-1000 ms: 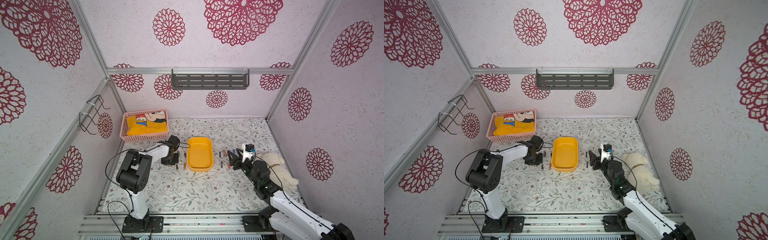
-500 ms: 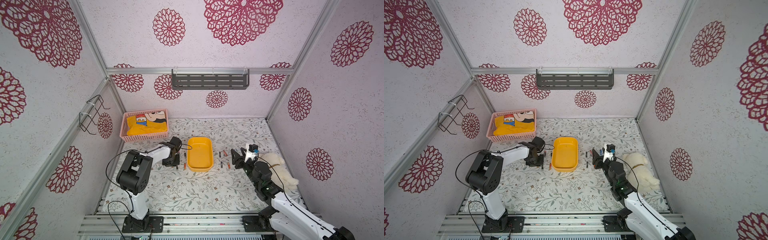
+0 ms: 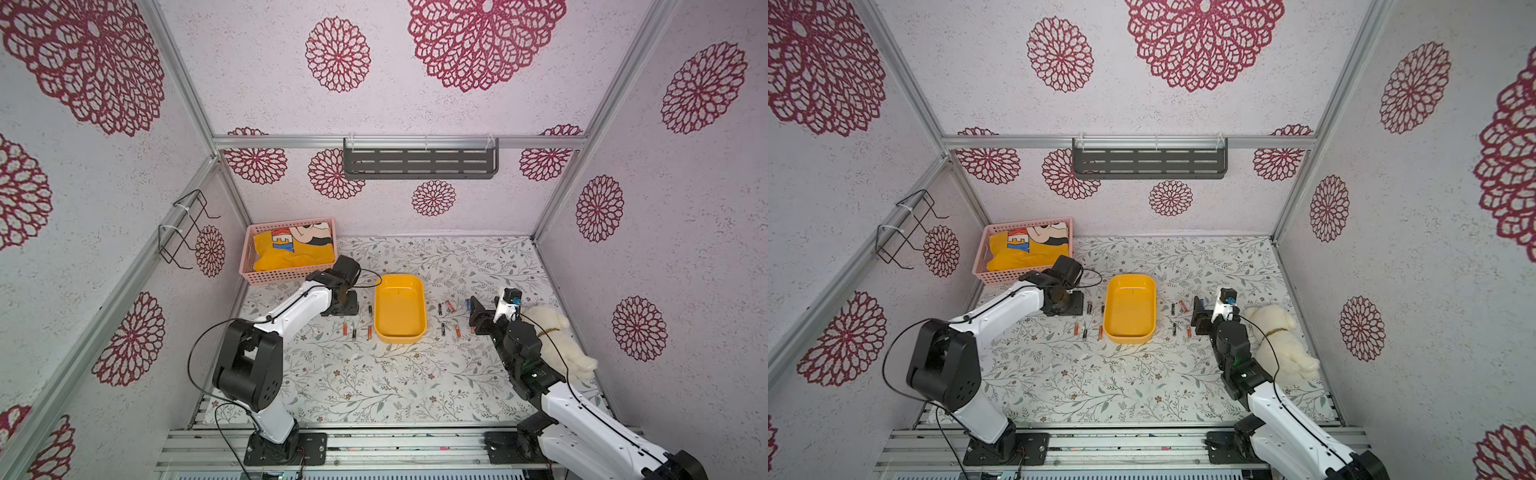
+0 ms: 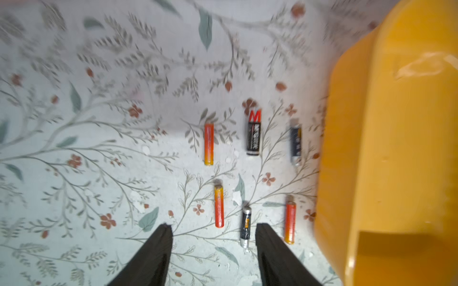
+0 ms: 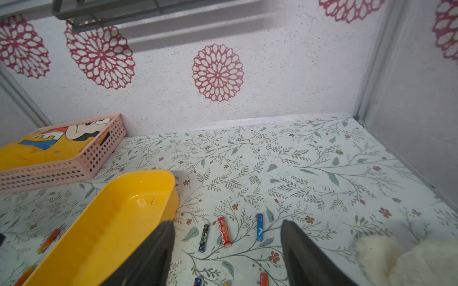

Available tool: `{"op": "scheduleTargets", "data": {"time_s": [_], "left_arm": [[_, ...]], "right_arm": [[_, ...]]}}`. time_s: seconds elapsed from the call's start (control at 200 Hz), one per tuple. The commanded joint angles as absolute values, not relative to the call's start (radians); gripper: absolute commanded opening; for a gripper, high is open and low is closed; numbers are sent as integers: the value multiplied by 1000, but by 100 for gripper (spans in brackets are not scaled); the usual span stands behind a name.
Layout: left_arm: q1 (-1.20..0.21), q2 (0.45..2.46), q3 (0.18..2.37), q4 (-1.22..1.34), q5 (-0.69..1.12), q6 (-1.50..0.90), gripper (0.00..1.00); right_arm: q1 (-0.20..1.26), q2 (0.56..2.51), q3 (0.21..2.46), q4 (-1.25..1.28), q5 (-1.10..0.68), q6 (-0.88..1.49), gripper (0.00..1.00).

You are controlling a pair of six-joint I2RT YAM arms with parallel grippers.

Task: Take the batteries out of the storage box
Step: Reset both arms

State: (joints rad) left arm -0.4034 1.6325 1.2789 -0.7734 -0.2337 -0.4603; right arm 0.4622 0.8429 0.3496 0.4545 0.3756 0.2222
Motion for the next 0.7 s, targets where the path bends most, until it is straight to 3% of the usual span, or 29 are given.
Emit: {"op": "scheduleTargets", "data": {"time_s": [0.0,0.11,0.225,0.48,0.696], "left_arm": [[-400,1520,1231,-640,-411,-372,65],[-381,1398,1022,-320,-608,-309,100],[-316,1322,803,-25,-699,-294,97],[-242,1255,601,253,-857,-203,97],[-71,1282,288,840,-610,-147,98]], "right_arm": [[425,861,369,542,524,177,84],[381,909,331,630,604,100,87],[356,991,263,800,656,20,89],[256,1170,165,1024,553,-1,90],[159,1312,71,1403,328,-57,90]]}}
